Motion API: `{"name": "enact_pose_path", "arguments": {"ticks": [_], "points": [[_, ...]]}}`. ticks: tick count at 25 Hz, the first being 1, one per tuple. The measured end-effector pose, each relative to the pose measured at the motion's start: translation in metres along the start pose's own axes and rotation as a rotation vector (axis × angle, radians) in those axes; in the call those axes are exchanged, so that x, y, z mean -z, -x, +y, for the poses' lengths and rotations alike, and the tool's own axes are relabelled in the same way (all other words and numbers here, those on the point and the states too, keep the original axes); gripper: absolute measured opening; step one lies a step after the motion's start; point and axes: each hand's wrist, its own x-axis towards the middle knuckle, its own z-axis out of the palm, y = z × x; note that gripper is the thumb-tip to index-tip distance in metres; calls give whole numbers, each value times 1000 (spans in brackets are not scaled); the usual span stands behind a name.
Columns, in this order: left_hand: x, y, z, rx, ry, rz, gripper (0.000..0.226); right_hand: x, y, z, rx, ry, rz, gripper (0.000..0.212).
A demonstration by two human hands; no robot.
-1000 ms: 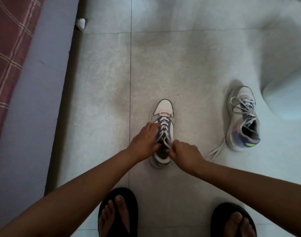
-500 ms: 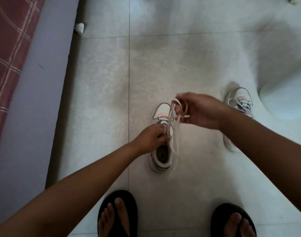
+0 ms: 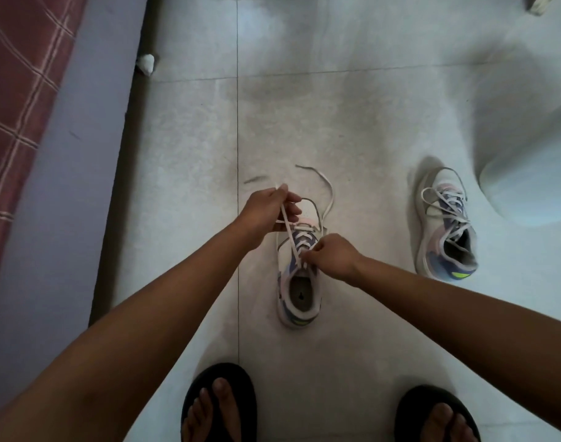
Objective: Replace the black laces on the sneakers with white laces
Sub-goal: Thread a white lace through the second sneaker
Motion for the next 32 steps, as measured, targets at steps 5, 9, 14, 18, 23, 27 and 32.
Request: {"name": "enact_pose_path", "arguments": {"ticks": [5,9,14,18,23,27,32], "points": [[3,-1,6,-107,-69,-17,39,-2,1,-10,-78,-663,22,11],[-1,0,0,-110,-42,18,37,1,-2,-4,-98,-830,-97,24],[-12,-1,4,-135,-15,-34,41,2,-2,-7,185,-383,-169,20],[-2,5,-22,-280,-778,-193,35,6,-4,3,93,-600,-139,34],[42,27,-54,-23,-1048,-163,20,4,-9,10,-138,-946,-196,14],[45,28,-58,138,-1387,-368,30,4,-8,10,-48,-819,-120,27],[3,12,-50,-198,-363,-247,29,-1,-7,13,526,-2,305,9]]}}
